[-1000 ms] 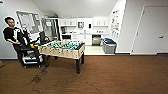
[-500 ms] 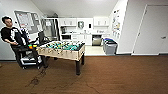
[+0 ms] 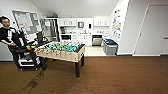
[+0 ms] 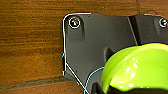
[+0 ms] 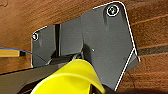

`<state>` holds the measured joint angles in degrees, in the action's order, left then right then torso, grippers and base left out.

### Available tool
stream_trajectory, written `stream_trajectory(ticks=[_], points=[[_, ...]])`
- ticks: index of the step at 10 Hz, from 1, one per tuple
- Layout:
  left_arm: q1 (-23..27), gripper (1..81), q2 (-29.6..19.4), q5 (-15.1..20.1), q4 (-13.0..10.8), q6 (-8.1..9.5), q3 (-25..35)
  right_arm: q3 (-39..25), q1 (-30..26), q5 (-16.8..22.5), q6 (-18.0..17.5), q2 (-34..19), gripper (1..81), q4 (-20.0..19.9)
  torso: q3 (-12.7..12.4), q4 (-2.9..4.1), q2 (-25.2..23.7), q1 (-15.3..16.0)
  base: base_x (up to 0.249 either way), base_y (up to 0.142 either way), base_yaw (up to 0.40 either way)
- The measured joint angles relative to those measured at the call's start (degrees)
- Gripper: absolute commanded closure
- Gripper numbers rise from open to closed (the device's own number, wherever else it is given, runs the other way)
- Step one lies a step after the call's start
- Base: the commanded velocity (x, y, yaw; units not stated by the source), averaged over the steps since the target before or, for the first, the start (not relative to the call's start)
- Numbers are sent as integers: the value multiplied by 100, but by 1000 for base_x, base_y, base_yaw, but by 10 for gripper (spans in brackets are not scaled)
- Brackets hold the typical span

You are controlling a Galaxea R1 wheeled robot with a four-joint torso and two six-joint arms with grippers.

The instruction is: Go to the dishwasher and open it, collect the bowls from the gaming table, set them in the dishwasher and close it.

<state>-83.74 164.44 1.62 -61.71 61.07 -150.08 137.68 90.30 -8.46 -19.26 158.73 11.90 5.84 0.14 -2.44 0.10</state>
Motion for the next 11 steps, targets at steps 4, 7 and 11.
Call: stream_trajectory(ticks=[4,7,11], points=[[9,811,33,-11,0,0,5,6,2,2,0,-30,811,0,0,0,0,-2,160,-70,0],[6,811,33,-11,0,0,5,6,5,4,0,-30,811,0,0,0,0,0,160,-70,0],[6,811,54,-17,0,0,5,6,2,2,0,-49,811,0,0,0,0,0,160,-72,0]])
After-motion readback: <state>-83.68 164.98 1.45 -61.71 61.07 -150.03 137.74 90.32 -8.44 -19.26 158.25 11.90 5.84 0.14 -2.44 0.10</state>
